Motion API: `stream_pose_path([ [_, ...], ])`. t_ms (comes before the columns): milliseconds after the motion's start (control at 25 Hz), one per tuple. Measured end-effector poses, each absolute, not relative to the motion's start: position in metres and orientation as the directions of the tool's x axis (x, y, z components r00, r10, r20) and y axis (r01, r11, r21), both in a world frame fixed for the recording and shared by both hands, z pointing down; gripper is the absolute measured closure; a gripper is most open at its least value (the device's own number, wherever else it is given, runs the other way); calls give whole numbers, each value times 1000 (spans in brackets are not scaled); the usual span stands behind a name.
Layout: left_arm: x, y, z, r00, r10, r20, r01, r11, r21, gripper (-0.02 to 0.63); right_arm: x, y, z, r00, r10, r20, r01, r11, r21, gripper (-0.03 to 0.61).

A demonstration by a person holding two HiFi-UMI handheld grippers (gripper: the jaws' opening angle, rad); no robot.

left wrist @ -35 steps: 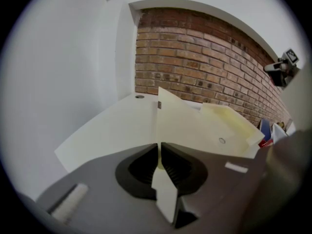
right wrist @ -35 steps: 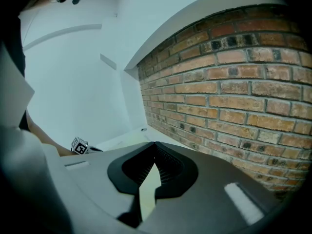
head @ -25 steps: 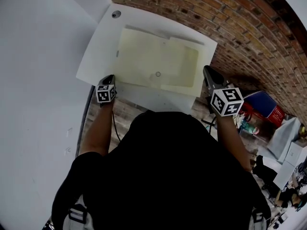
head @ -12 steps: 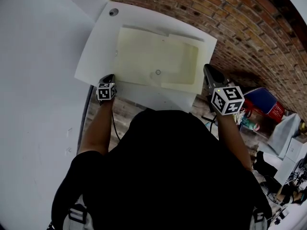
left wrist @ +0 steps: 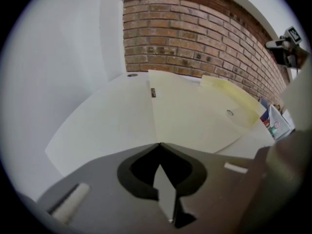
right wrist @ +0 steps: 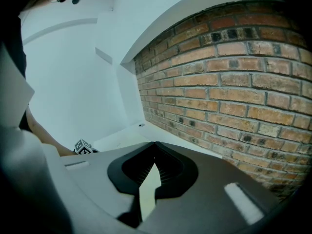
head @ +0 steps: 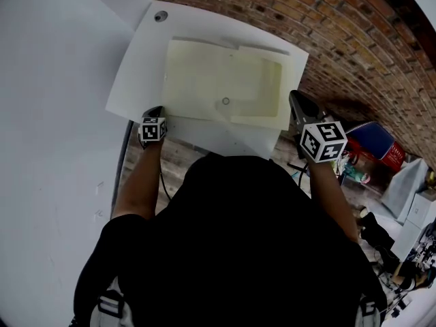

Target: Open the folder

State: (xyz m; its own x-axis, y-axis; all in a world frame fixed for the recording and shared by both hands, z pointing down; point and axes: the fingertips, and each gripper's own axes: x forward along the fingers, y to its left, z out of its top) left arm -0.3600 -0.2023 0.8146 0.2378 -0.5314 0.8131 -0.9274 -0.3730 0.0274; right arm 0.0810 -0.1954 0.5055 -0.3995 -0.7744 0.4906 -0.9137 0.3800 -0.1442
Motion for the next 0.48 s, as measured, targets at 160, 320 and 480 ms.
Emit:
stream_pose_path([
  [160,-361,-203,814,242,-541,806,-928,-371,30,612,77,-195,505,-405,-774,487,-911,385,-146,578],
  [320,-362,-204,806,242,-558,794,-932,-360,31,612,74,-193,506,-409,-772,486,-909,388,-150,578],
  [480,-366,-206,802,232,-573,786,-937,-348,22,612,74,-193,506,-415,-771,483,-907,391,-156,578],
])
